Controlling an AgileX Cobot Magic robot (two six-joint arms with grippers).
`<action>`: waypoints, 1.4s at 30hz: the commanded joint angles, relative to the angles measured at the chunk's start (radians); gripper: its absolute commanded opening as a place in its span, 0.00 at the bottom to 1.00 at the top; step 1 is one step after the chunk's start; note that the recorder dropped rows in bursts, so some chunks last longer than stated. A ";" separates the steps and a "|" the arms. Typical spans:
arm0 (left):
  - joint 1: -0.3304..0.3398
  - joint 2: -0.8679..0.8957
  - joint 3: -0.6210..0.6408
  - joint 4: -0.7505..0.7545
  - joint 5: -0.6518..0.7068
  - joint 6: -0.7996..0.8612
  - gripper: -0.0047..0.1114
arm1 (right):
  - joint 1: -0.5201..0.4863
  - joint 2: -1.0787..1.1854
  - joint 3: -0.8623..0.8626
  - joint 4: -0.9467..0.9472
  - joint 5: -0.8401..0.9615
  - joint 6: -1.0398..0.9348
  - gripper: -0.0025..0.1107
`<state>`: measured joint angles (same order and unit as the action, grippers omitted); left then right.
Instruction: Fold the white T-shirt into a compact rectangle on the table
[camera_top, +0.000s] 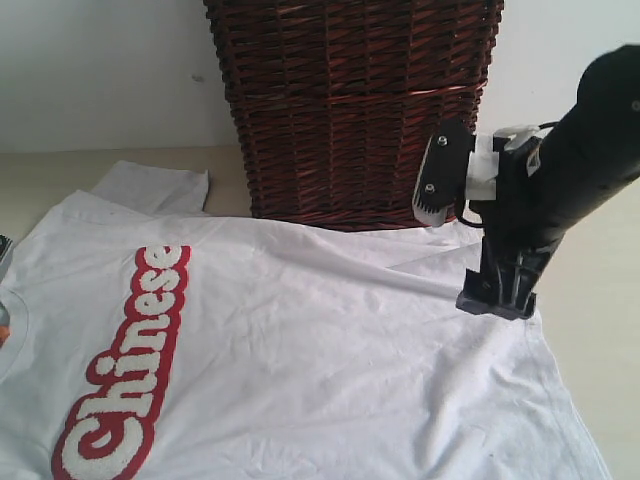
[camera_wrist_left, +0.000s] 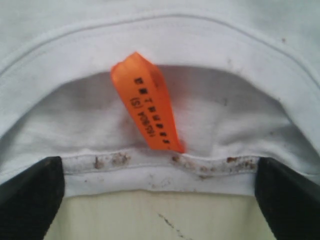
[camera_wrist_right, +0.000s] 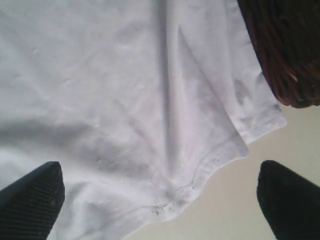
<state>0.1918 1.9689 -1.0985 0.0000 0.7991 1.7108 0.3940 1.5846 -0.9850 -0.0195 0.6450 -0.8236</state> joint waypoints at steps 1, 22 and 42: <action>-0.005 -0.003 0.006 -0.007 -0.001 0.001 0.95 | -0.106 0.023 -0.131 0.144 0.247 -0.152 0.95; -0.005 -0.003 0.006 -0.007 -0.001 0.001 0.95 | -0.209 0.392 -0.212 -0.035 0.283 -0.385 0.95; -0.005 -0.003 0.006 -0.007 -0.001 0.001 0.95 | -0.146 0.438 -0.210 -0.096 0.233 -0.271 0.95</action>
<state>0.1918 1.9689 -1.0985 0.0000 0.7991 1.7108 0.2539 2.0224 -1.1917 -0.0994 0.9058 -1.1288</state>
